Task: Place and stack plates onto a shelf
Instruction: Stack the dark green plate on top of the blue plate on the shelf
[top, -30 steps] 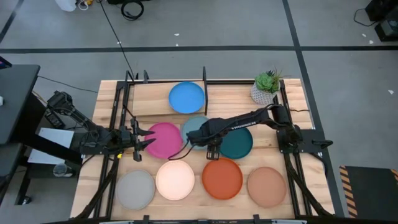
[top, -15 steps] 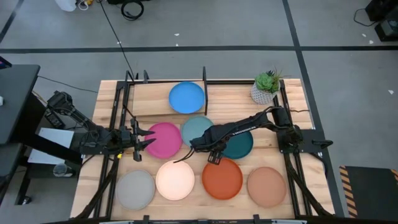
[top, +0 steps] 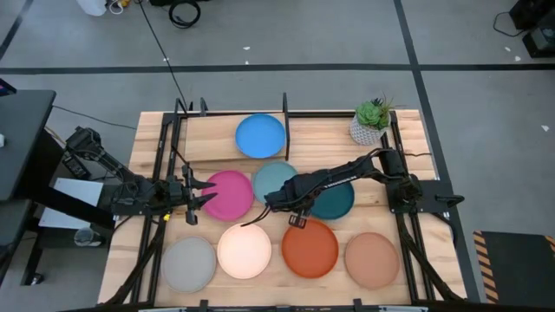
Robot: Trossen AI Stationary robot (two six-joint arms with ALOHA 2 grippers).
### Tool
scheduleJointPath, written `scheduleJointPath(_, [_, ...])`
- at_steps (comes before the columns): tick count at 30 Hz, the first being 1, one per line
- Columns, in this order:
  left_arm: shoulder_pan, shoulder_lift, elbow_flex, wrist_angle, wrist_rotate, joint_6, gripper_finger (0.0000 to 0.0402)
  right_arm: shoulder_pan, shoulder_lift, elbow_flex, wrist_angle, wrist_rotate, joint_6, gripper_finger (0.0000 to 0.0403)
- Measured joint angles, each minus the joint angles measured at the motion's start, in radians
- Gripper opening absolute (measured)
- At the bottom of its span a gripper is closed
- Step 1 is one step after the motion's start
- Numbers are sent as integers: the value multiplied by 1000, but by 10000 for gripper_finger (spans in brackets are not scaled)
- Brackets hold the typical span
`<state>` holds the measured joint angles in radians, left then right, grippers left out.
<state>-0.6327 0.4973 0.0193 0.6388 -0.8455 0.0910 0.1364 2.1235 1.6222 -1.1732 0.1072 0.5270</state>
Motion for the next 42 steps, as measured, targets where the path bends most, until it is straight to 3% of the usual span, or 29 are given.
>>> scheduleJointPath(16, [0,0,0,0,0,1,142,-11,0,0,-80,45,-11,16])
scheduleJointPath(34, [1,0,0,0,0,10,142,0,-36,4,-137,45,-20,13])
scheduleJointPath(42, [1,0,0,0,0,10,142,51,-36,125,-252,84,-76,13])
